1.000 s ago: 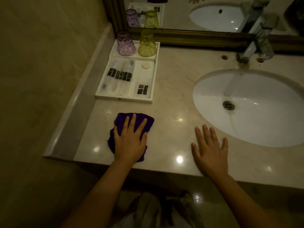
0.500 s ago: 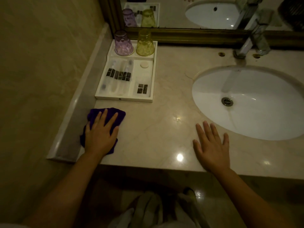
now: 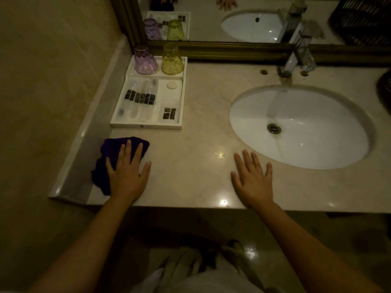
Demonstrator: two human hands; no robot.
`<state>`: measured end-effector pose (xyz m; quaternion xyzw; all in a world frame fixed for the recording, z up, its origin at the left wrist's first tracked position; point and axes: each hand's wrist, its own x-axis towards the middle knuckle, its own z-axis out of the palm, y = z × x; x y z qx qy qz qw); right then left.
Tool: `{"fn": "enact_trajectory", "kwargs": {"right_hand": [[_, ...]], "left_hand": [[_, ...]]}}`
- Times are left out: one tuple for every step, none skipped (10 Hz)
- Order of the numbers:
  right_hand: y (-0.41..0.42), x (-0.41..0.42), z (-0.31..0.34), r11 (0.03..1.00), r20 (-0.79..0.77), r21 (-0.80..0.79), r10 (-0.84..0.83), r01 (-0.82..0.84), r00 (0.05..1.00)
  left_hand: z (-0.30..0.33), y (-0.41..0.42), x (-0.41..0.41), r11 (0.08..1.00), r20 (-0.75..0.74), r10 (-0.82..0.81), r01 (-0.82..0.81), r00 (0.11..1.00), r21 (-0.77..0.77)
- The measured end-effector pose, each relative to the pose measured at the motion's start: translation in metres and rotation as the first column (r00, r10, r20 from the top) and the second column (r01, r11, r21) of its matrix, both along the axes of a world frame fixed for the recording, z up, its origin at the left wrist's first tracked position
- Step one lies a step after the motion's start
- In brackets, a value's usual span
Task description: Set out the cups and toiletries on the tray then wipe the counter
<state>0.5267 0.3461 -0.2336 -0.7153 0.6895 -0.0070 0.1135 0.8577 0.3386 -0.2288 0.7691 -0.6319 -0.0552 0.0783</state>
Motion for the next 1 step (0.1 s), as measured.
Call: {"fn": "enact_trajectory", "kwargs": {"right_hand": [[-0.0015, 0.0007, 0.0018, 1.0, 0.026, -0.01, 0.018, -0.018, 0.999]], "left_hand": [[0.0082, -0.0004, -0.0241, 0.999, -0.053, -0.031, 0.03, 0.998, -0.031]]}}
